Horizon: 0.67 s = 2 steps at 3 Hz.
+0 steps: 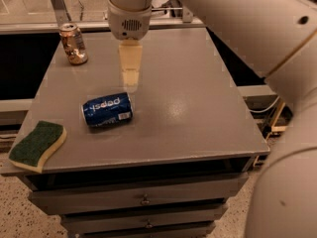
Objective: Place pepsi can upright
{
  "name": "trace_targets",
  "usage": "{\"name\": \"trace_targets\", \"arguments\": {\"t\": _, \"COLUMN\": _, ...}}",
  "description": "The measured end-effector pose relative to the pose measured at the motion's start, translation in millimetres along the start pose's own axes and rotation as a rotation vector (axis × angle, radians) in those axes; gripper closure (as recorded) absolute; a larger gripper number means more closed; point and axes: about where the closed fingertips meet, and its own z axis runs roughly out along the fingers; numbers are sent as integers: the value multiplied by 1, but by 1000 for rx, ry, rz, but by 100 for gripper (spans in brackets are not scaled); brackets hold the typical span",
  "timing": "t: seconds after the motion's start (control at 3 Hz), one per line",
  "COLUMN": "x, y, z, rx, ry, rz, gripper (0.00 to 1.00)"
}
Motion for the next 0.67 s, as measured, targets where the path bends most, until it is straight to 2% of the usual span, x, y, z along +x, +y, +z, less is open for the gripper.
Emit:
{"name": "trace_targets", "arguments": {"t": 0.33, "x": -27, "y": -3, "z": 15, "rx": 7, "ry": 40, "rz": 111, "gripper": 0}}
{"name": "trace_targets", "arguments": {"t": 0.67, "x": -43, "y": 10, "z": 24, "rx": -2, "ry": 38, "rz": 221, "gripper": 0}}
